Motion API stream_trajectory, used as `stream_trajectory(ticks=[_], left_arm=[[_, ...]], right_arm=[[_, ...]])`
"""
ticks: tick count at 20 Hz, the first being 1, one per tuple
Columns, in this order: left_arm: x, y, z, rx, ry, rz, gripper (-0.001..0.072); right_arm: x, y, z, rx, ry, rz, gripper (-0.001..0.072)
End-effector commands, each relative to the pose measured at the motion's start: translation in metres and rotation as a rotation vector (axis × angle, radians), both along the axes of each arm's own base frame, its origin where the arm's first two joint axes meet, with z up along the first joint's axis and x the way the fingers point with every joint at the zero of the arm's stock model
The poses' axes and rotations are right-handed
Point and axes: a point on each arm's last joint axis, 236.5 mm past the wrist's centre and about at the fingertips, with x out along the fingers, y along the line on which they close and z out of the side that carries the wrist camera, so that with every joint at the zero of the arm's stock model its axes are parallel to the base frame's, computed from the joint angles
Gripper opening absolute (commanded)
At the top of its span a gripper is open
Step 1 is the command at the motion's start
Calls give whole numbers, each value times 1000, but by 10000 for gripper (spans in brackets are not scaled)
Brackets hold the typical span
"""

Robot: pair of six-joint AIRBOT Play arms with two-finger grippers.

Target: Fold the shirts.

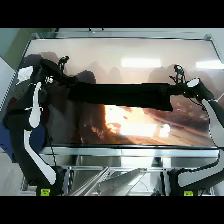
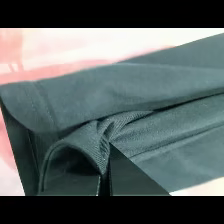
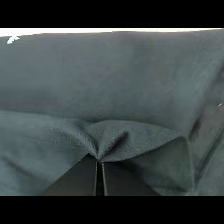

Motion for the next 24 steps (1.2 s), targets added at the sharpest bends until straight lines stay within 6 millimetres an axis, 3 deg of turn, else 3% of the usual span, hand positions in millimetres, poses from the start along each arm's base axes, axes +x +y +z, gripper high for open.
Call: stream_trajectory(ticks=[1, 2, 3, 5, 7, 12, 14, 16, 17, 18, 20, 22, 23, 24], left_arm=[[15, 0, 13, 10, -38, -11, 298], [21, 5, 25, 7, -59, 6, 678], [24, 9, 35, -1, -75, 11, 673], [25, 15, 48, 5, -101, 22, 672], [27, 28, 56, 6, -136, 68, 672], [11, 33, 74, -5, -107, 95, 671], [6, 25, 82, -7, -102, 78, 670], [3, 15, 85, -10, -101, 59, 643], [2, 5, 85, -20, -101, 43, 643], [2, -10, 87, -52, -99, 27, 643], [0, -46, 85, -127, -88, -10, 642], [-3, -83, 75, -170, -71, -51, 642], [-6, -101, 65, -179, -55, -77, 638], [-11, -123, 55, -197, -33, -107, 438]], right_arm=[[6, -19, -1, -87, -8, 26, 399], [5, -33, 4, -117, 14, 9, 444], [5, -51, 9, -129, 48, -46, 452], [0, -78, 13, -77, 96, -158, 664], [-8, -85, 5, 17, 153, -211, 664], [-23, -58, -20, 221, 240, -119, 664], [-35, -44, -33, 268, 291, -61, 664], [-38, -19, -33, 362, 301, 2, 662], [-35, -11, -31, 390, 283, 20, 598], [-32, -4, -27, 407, 265, 32, 456], [-25, 8, -18, 435, 224, 60, 330], [-20, 13, -11, 429, 203, 85, 17], [-17, 16, -6, 429, 190, 96, 17], [-13, 17, 1, 431, 176, 106, 16]])
